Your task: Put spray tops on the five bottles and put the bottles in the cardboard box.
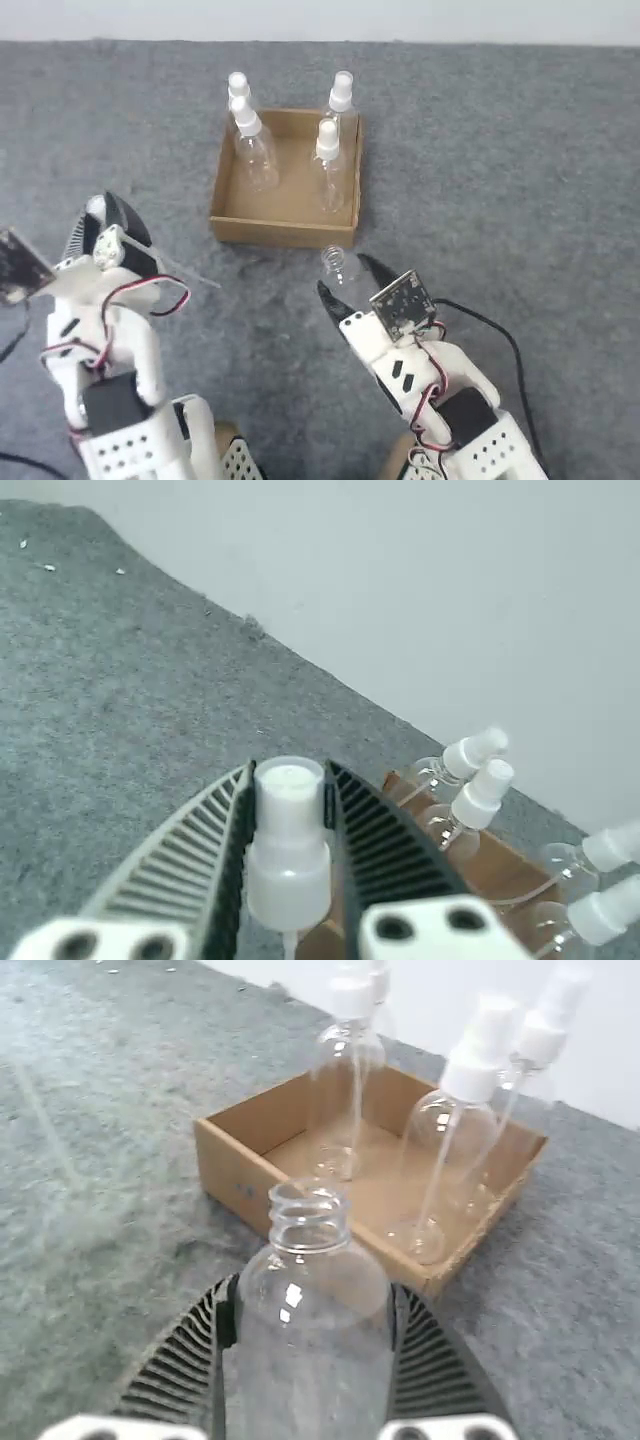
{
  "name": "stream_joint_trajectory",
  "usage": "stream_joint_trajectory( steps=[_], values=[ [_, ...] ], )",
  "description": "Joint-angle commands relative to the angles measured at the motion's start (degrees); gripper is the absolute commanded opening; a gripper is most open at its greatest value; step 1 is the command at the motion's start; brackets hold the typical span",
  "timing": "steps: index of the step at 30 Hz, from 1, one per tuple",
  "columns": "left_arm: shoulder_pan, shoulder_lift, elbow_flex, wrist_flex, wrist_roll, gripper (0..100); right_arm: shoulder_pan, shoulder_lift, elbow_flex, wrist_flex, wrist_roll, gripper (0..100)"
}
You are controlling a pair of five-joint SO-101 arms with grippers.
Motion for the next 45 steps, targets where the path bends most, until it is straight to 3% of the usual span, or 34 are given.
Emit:
stream_joint_trajectory(
  steps=[1, 7, 16, 23, 31, 45],
  values=[
    [2.99, -8.62, 2.24, -1.85, 0.88, 1, -1.19, -1.10, 1.23, -1.63, 1.32, 1.7],
    [3.43, -20.22, 6.81, -1.85, 1.05, 1, -1.27, -1.10, 1.23, -2.15, 1.32, 1.7],
    [3.69, -19.87, 9.36, -5.71, 1.23, 1, -5.58, -1.10, 1.23, -2.07, 1.32, 1.7],
    [3.78, -19.87, 9.45, -6.86, 9.58, 1, -5.85, -1.10, 1.23, -2.42, 1.41, 1.7],
    [10.29, -19.96, 11.74, -6.86, 15.12, 1, -5.85, -1.01, 1.23, -7.69, 13.45, 1.7],
    [10.90, -20.04, 6.02, -7.12, 16.97, 1, -11.03, -0.92, 1.23, 0.31, 14.15, 1.7]
  ],
)
